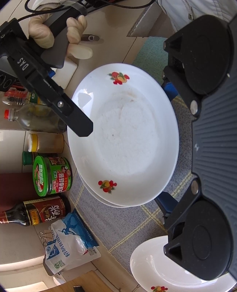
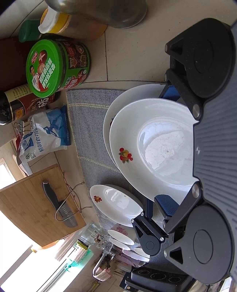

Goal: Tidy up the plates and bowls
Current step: 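Lower the held plate onto the other plate and open the right gripper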

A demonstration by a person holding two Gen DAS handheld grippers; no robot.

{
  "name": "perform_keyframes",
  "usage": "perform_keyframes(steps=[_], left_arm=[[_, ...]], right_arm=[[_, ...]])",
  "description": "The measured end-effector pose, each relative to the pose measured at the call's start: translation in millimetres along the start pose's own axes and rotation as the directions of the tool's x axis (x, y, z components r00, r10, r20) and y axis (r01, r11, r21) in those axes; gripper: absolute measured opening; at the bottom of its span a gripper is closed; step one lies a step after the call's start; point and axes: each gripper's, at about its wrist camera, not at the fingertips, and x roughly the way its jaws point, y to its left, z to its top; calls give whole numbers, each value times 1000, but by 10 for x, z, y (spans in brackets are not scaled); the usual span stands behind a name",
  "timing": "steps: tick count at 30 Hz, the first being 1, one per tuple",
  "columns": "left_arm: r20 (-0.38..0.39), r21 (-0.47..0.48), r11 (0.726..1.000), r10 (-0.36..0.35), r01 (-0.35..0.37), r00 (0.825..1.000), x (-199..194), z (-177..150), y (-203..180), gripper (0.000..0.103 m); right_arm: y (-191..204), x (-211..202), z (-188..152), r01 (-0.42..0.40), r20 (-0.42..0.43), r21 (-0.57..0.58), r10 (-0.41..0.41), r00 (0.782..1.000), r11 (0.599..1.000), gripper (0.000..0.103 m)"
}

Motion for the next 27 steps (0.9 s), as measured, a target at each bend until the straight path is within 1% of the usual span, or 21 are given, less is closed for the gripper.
perform_keyframes(steps=[15,21,27], left_arm=[[4,2,1000,7,-7,1000,-36,-1,31,101],[12,-9,1000,19,-19,1000,-46,-16,16,101],[26,-19,999,32,-32,999,-67,-39,-7,101]], right_arm=[[34,-110,-80,52,22,28,-52,998,998,103],[118,-123,-104,104,17,28,-104,994,994,103],[202,-98,-157,172,-3,29,-172,985,985,103]])
